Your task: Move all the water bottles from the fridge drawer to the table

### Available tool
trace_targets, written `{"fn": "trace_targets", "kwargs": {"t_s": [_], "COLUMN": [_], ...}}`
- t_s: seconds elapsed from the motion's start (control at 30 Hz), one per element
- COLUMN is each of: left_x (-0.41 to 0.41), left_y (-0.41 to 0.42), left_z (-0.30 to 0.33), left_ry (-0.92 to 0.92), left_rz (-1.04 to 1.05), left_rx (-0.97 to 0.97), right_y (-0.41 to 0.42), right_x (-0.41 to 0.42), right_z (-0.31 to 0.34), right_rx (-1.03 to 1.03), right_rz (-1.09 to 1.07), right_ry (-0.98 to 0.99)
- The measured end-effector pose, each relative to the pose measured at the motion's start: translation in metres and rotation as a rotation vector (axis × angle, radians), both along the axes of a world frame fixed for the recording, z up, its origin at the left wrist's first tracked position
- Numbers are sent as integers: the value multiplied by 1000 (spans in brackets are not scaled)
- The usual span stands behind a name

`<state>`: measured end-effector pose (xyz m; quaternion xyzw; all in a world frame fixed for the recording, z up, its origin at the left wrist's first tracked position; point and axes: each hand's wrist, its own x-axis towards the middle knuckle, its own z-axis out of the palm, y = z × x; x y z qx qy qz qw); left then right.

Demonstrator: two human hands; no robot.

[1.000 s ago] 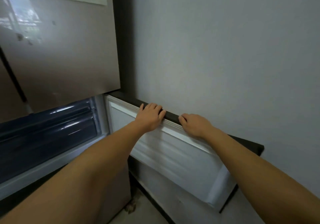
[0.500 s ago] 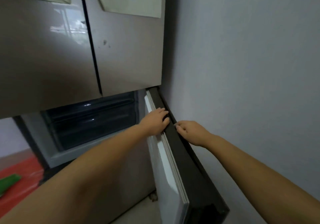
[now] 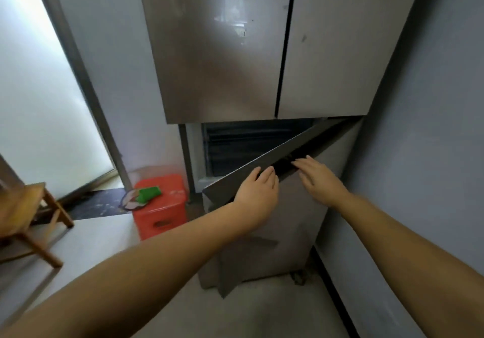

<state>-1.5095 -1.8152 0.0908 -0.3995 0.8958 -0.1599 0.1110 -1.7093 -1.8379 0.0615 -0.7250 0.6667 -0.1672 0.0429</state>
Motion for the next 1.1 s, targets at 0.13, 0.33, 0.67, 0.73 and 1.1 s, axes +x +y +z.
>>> {"fn": "trace_targets", "kwargs": {"t_s": [0.13, 0.33, 0.67, 0.73, 1.1], "left_x": [12, 25, 27, 20, 35], "left_y": [-33, -110, -203, -207, -238], "left_z": [-16, -37, -46, -50, -94], "left_ry": [22, 185, 275, 294, 596], "left_rz": [199, 363, 483, 510, 157], "left_rx": [-75, -135, -193, -198, -638], "right_y": [-34, -104, -179, -184, -183], "right_x": [28, 42, 41, 44, 35], "right_z": [-7, -25, -36, -39, -44], "right_rx": [-12, -44, -175, -195, -309], "right_rz": [-37, 19, 84, 73, 188], "right_ry": [157, 243, 322, 321, 96]}}
